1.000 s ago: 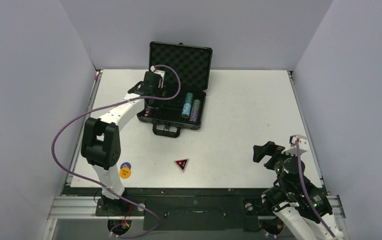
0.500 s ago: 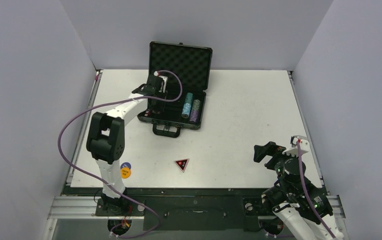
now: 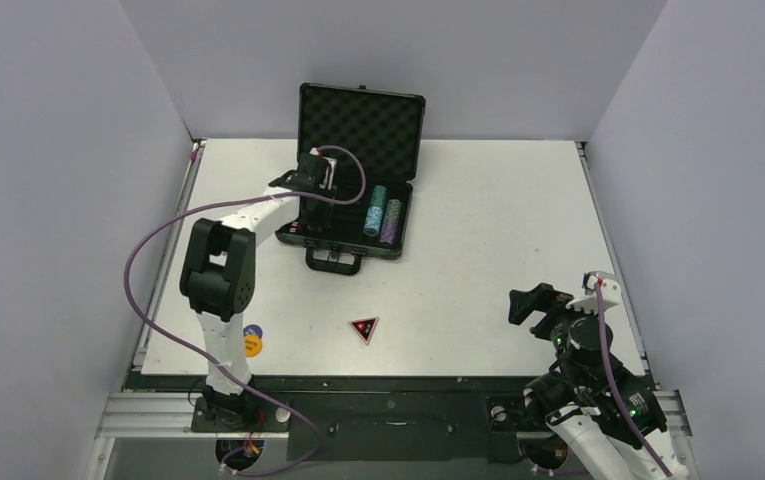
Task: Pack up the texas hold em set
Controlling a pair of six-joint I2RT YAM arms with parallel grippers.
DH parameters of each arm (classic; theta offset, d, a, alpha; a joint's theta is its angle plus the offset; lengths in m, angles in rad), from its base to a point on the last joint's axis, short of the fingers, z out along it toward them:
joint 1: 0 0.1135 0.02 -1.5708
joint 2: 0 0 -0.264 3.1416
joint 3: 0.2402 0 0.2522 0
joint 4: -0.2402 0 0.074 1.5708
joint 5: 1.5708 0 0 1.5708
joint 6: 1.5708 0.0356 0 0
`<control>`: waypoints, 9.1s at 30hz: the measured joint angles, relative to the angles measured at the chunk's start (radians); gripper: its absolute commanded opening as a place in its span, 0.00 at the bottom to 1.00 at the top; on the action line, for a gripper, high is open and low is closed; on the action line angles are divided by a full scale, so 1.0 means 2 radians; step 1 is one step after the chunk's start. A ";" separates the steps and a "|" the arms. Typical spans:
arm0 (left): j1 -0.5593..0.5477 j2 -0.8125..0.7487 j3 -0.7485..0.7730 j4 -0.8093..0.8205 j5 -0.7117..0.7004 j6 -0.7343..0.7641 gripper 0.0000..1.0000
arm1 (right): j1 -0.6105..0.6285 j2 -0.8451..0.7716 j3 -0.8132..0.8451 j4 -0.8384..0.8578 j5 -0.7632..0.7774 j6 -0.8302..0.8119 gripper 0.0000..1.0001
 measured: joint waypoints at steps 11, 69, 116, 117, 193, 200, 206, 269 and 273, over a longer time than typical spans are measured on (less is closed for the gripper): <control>0.003 0.040 0.048 -0.020 -0.028 0.013 0.01 | 0.000 0.000 0.000 0.000 0.000 0.000 0.93; 0.053 -0.130 -0.142 0.064 0.005 -0.280 0.25 | 0.000 -0.004 0.000 0.000 0.008 0.002 0.93; 0.051 -0.028 -0.119 0.138 0.007 -0.309 0.09 | 0.000 0.009 0.000 0.000 0.005 0.002 0.93; 0.051 -0.028 -0.118 0.137 0.005 -0.309 0.12 | 0.000 0.009 0.000 0.000 0.005 0.002 0.93; 0.053 -0.543 -0.369 -0.274 -0.026 -0.377 0.96 | 0.007 0.091 -0.020 0.041 -0.025 -0.004 0.93; 0.018 -0.532 -0.376 -0.276 -0.053 -0.454 0.96 | 0.017 0.090 -0.022 0.045 -0.025 -0.004 0.93; 0.016 -0.526 -0.398 -0.299 -0.091 -0.524 0.99 | 0.023 0.088 -0.023 0.048 -0.025 -0.004 0.93; 0.085 -0.454 -0.485 -0.176 -0.098 -0.540 0.32 | 0.030 0.072 -0.028 0.056 -0.009 -0.005 0.93; 0.085 -0.453 -0.483 -0.172 -0.091 -0.535 0.32 | 0.030 0.072 -0.028 0.056 -0.009 -0.005 0.93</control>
